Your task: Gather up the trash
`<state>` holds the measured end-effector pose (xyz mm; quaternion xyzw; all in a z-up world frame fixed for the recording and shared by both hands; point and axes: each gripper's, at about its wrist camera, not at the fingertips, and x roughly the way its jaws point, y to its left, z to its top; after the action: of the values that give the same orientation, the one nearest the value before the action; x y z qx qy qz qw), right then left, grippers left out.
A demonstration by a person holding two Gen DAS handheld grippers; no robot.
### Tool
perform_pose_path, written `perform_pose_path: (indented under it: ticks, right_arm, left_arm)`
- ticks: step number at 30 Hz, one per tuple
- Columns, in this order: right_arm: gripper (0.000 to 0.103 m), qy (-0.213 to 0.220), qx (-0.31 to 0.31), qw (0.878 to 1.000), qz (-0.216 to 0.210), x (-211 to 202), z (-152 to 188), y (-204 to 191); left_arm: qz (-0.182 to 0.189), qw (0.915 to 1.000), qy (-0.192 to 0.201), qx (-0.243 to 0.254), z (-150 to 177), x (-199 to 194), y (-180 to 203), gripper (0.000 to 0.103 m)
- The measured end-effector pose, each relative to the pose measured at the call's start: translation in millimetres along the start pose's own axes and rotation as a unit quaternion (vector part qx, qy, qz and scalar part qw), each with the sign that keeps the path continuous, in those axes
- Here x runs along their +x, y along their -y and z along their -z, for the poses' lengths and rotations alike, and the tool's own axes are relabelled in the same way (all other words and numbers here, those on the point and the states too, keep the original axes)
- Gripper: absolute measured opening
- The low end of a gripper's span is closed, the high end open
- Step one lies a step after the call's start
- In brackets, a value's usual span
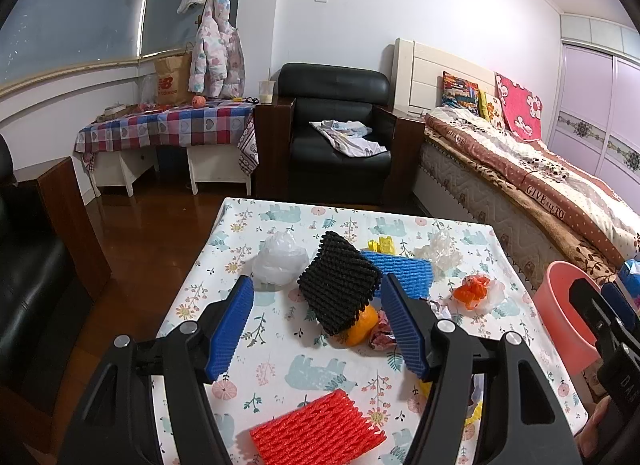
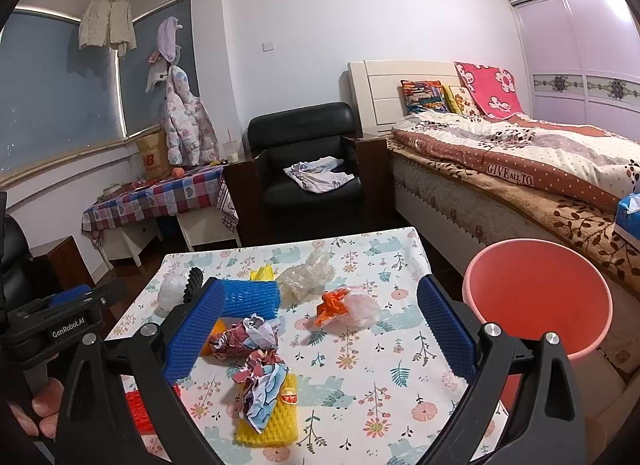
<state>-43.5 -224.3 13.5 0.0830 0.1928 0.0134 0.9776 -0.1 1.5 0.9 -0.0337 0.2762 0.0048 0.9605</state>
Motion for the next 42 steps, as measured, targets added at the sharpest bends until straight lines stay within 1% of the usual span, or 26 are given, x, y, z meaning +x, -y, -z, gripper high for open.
perform_pose_path:
  ticks: [24, 27, 34, 38, 40, 42]
  right_arm:
    - [0.097, -0.009, 0.004, 1.0, 0.005, 1.9, 5.1, 1.3]
    - [0.097, -0.011, 0.004, 1.0, 0.005, 2.9, 6.3, 1.0]
    - [0.097, -0.015, 0.004, 1.0, 0.005, 4.2, 8.8, 2.4]
    - [0.097, -0.024, -0.002, 1.0, -0.003, 6.2, 12.3, 1.5]
    - [0.097, -0.03, -0.006, 1.0, -0.009, 8.0, 14.3, 0.0]
    - [0.096, -0.036, -0.011, 0.999, -0.013, 10.0, 16.9, -2.1]
  left_arm:
    - [0.004, 1.0, -0.002, -0.003, 1.9, -1.9, -0.9, 0.065]
    - [0.008, 1.0, -0.001, -0.003, 4.1, 2.3, 5.9, 0.065]
    - [0.023, 0.9996, 0.017, -0.005, 4.6, 2.5, -3.3, 0.065]
    - [0.022, 0.9994, 0.024, -0.01, 2.4, -1.1, -8.6, 0.065]
    - [0.027, 0.9994, 0.019, -0.014, 3.1, 0.0, -9.4, 0.065]
    - [0.04, 0.9989, 0.009, -0.022, 2.1, -1.8, -18.1, 0.065]
